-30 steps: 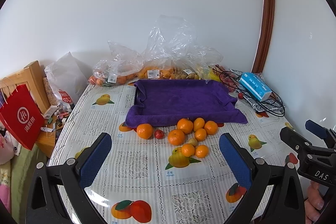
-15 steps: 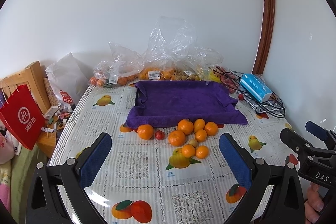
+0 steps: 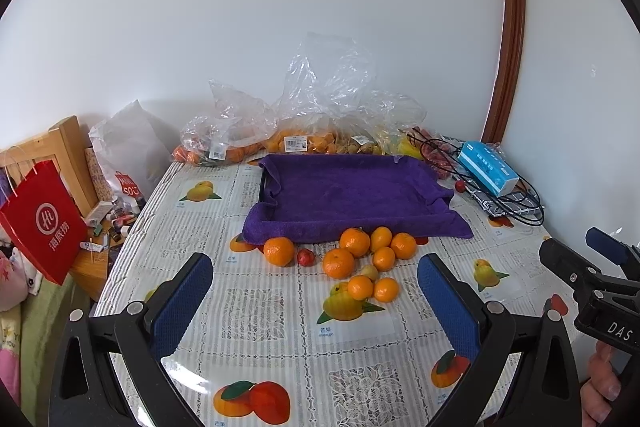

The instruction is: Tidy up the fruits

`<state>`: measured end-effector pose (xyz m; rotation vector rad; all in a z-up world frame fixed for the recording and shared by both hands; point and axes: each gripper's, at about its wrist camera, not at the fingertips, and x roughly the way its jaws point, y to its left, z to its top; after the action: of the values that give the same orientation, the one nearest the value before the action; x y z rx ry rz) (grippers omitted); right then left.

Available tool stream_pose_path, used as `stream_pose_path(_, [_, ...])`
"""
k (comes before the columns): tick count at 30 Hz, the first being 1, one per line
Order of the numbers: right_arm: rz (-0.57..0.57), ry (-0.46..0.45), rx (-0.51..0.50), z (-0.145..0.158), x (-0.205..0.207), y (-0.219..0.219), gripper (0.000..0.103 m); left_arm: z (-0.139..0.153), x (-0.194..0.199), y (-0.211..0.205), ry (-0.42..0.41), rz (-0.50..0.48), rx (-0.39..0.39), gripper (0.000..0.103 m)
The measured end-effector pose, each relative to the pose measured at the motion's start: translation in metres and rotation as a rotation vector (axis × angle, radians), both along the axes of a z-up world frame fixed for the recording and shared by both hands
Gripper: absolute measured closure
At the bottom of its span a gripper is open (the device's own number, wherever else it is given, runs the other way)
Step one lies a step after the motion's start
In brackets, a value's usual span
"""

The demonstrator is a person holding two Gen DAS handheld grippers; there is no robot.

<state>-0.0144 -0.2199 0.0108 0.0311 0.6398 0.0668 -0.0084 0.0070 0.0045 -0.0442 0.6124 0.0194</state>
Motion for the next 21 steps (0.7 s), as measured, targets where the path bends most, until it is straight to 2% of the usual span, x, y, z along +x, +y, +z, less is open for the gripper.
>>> stream_pose_path(21, [-0.001, -0.001, -0.002, -0.0047, -0.0011, 0.0027, 0.0, 0.0002, -0.0003, 0.0026, -0.009, -0.002, -0.013, 0.0])
